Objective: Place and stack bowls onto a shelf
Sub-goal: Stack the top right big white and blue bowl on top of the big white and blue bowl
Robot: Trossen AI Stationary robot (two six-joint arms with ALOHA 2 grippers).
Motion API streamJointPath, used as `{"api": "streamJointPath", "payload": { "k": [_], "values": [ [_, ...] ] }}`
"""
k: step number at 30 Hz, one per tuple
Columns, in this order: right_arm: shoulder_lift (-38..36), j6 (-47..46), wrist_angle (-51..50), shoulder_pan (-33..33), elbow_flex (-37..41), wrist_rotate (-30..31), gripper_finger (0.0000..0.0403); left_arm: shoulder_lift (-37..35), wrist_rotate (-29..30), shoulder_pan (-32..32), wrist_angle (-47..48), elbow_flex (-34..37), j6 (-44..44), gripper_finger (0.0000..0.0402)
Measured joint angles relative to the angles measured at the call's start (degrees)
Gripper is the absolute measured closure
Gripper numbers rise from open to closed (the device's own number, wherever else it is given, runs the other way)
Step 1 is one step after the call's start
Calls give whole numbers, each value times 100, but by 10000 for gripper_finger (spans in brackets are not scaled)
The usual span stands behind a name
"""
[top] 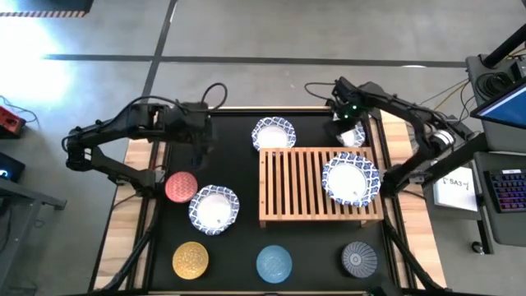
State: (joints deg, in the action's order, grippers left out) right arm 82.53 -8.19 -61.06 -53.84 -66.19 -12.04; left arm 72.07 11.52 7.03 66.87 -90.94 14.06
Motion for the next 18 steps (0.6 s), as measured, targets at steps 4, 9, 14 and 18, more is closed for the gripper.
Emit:
{"api": "streamJointPath", "payload": {
  "k": [4,9,14,18],
  "values": [
    [-572,562,44,0,0,5,394,0,-3,0,-324,0,-30,228],
    [-1226,917,474,32,0,-62,394,45,-5,0,-486,0,-127,228],
    [-1674,1225,1066,199,0,-719,394,201,-5,0,-651,0,-131,228],
    [-1829,1295,1321,472,0,-1174,394,384,-5,0,-701,0,-125,228]
  ]
}}
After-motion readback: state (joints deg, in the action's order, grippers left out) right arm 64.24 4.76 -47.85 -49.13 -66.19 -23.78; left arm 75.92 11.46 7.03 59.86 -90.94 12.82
